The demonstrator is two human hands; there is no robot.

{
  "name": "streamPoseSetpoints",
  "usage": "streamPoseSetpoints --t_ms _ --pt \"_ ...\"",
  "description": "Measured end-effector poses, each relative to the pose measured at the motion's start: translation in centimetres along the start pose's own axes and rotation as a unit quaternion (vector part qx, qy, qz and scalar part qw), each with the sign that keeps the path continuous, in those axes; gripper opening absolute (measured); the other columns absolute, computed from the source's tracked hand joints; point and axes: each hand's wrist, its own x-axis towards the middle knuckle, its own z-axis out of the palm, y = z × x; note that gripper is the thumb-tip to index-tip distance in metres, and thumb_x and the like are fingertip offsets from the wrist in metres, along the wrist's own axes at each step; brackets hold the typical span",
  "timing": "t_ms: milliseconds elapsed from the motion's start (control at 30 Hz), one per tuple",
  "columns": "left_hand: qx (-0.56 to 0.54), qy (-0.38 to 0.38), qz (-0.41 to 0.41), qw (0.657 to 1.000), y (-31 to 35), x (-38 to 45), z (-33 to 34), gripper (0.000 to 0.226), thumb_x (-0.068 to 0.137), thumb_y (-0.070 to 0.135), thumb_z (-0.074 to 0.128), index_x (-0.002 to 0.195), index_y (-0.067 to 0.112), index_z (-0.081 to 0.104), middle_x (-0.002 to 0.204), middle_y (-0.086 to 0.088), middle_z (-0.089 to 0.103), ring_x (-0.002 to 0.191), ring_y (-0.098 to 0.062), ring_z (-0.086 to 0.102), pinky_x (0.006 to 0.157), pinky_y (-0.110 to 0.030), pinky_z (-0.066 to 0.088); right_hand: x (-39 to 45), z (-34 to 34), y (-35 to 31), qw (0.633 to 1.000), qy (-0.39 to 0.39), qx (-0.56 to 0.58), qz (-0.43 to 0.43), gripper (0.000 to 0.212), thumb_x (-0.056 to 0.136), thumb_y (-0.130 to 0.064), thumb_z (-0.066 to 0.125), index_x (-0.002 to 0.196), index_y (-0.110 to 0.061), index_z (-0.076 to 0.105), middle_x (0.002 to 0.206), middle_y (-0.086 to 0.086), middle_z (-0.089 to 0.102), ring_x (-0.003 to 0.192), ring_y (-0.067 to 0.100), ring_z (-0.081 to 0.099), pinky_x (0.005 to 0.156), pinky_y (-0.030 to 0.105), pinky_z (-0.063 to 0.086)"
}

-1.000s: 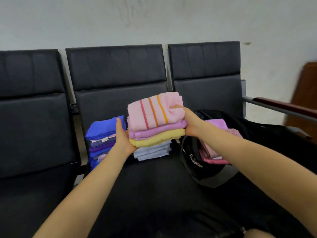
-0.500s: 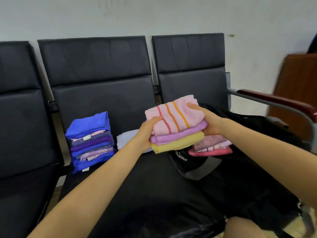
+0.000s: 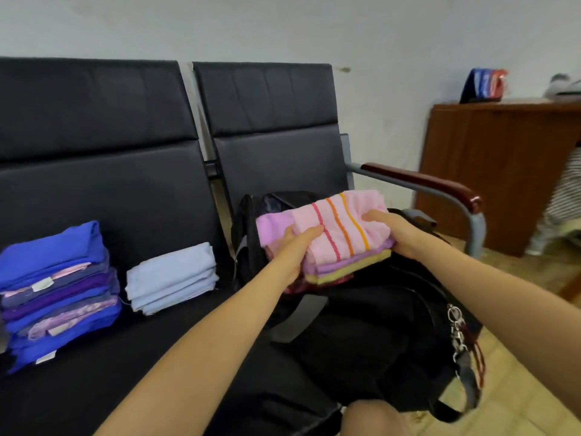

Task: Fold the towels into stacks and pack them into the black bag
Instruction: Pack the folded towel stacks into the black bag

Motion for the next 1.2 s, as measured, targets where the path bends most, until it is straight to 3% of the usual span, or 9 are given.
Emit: streamPoseSetpoints --t_ms 200,300,433,700,833,967,1033,1100,1200 --pt "0.075 -0.042 -0.051 0.995 -4.5 -1.2 2.0 0.062 0.078 0.015 0.076 0.134 0.02 0.048 0.128 -0.004 0.059 0.117 -0.021 0.056 0.103 -0.039 0.046 -0.4 -2.8 5.2 0.991 0.007 -0.098 0.093 0.043 0.077 -0.042 0.062 0.096 -0.004 0.065 0.079 0.015 0.065 0.067 0.028 0.06 0.053 0.024 0.045" --pt "0.064 -0.08 -0.093 0.99 -4.5 -1.4 1.5 0.058 0.076 0.03 0.077 0.127 0.025 0.05 0.122 0.001 0.063 0.114 -0.019 0.059 0.102 -0.039 0.047 -0.5 -3.3 5.0 0.985 -0.032 -0.114 0.122 0.055 0.065 -0.051 0.063 0.095 -0.006 0.065 0.096 0.024 0.065 0.084 0.037 0.061 0.075 0.04 0.05" --pt "0.077 -0.117 -0.134 0.981 -4.5 -2.2 0.9 0.052 0.083 0.033 0.072 0.129 0.017 0.052 0.107 0.004 0.067 0.105 -0.014 0.062 0.101 -0.032 0.046 -1.2 -3.6 4.2 0.971 -0.069 -0.165 0.157 0.037 0.089 -0.043 0.054 0.098 -0.008 0.064 0.104 0.018 0.069 0.098 0.032 0.063 0.099 0.042 0.046" --pt "0.14 -0.135 -0.172 0.966 -5.2 -3.7 1.0 0.05 0.092 0.028 0.061 0.137 0.011 0.046 0.128 -0.001 0.06 0.086 -0.002 0.059 0.066 -0.011 0.047 -3.7 -3.8 5.1 0.963 -0.085 -0.178 0.185 0.018 0.097 -0.028 0.049 0.084 -0.016 0.053 0.085 0.004 0.054 0.074 0.017 0.052 0.07 0.025 0.044" --pt "0.143 -0.074 -0.172 0.972 -6.0 -3.1 0.8 0.063 0.088 0.031 0.067 0.141 0.007 0.042 0.135 -0.004 0.055 0.111 -0.014 0.057 0.091 -0.024 0.047 -2.5 -2.3 5.7 0.953 -0.051 -0.211 0.21 0.033 0.084 -0.035 0.057 0.098 -0.006 0.06 0.088 0.017 0.061 0.077 0.029 0.056 0.077 0.031 0.043" --pt "0.112 -0.024 -0.166 0.979 -6.9 -2.1 0.8 0.068 0.091 0.032 0.064 0.145 0.004 0.034 0.141 -0.01 0.05 0.125 -0.023 0.052 0.103 -0.032 0.044 -0.9 -0.5 7.3 0.97 0.011 -0.167 0.175 0.039 0.089 -0.027 0.059 0.12 -0.003 0.057 0.11 0.017 0.063 0.101 0.032 0.062 0.091 0.038 0.051" --pt "0.102 0.0 -0.156 0.982 -7.2 -1.7 0.8 0.071 0.09 0.033 0.065 0.146 0.003 0.032 0.141 -0.011 0.049 0.125 -0.024 0.051 0.103 -0.034 0.044 -0.3 0.5 7.8 0.962 0.043 -0.222 0.152 0.041 0.089 -0.025 0.058 0.122 0.001 0.058 0.1 0.015 0.064 0.087 0.026 0.063 0.074 0.032 0.054" --pt "0.118 0.012 -0.148 0.982 -7.0 -2.0 0.8 0.076 0.089 0.036 0.065 0.148 0.003 0.029 0.143 -0.012 0.046 0.126 -0.026 0.05 0.102 -0.034 0.044 -0.2 0.9 7.5 0.945 0.051 -0.299 0.124 0.041 0.09 -0.025 0.059 0.121 0.002 0.058 0.094 0.014 0.064 0.077 0.024 0.061 0.063 0.028 0.05" --pt "0.148 0.011 -0.138 0.979 -6.5 -2.2 0.2 0.069 0.09 0.035 0.064 0.145 0.004 0.035 0.142 -0.011 0.048 0.124 -0.026 0.051 0.1 -0.034 0.046 -0.8 0.4 5.8 0.883 0.06 -0.465 0.011 0.041 0.09 -0.03 0.06 0.121 -0.002 0.058 0.112 0.017 0.065 0.098 0.031 0.063 0.081 0.034 0.049"
